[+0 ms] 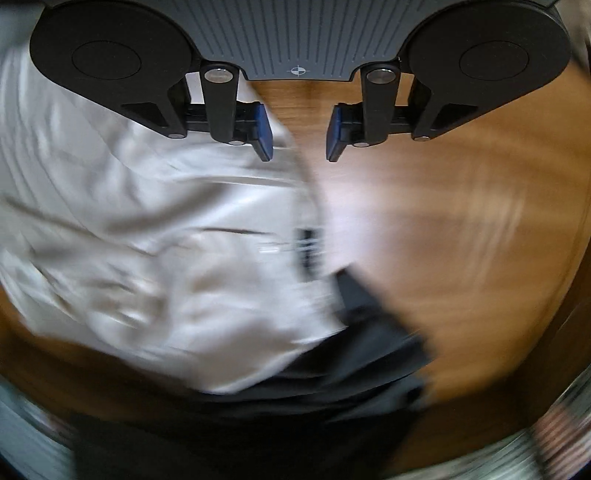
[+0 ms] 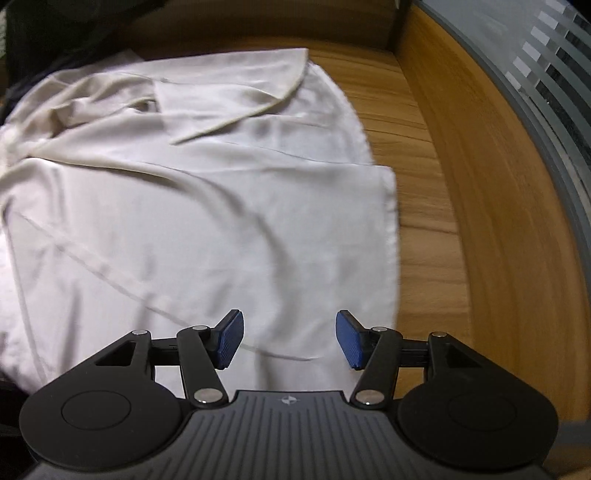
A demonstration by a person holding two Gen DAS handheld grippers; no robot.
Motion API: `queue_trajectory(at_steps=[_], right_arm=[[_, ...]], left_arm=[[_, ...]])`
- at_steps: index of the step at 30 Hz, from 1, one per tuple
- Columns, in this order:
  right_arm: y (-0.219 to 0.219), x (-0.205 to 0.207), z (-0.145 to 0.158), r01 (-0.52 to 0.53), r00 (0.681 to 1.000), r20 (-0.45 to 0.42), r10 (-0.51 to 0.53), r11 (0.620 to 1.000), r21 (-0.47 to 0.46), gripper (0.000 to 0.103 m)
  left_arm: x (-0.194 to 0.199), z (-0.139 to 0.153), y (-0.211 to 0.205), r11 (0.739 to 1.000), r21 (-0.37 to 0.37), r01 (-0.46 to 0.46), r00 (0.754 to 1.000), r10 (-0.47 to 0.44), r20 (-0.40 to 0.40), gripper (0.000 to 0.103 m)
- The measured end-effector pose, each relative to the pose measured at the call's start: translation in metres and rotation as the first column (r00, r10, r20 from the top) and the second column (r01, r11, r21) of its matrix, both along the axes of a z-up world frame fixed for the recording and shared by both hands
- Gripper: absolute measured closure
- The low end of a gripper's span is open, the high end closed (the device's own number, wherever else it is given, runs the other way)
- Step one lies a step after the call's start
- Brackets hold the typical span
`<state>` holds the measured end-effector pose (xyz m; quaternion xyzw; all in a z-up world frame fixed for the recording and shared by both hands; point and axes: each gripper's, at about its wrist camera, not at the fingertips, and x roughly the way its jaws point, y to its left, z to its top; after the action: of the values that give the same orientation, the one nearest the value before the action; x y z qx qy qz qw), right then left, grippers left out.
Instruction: Fold clothes
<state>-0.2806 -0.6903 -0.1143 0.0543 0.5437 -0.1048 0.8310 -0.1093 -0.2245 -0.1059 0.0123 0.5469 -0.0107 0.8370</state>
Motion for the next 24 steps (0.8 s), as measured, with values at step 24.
queue_trajectory(at_steps=[24], right_arm=[[0.16,-0.088,0.016,0.161,0.986,0.042,-0.163,0.986,0.042,0.042]], left_arm=[[0.019,-0.049,-0.145,0.331,-0.001,0.944,0.33,-0.941,-0.082,0.043]])
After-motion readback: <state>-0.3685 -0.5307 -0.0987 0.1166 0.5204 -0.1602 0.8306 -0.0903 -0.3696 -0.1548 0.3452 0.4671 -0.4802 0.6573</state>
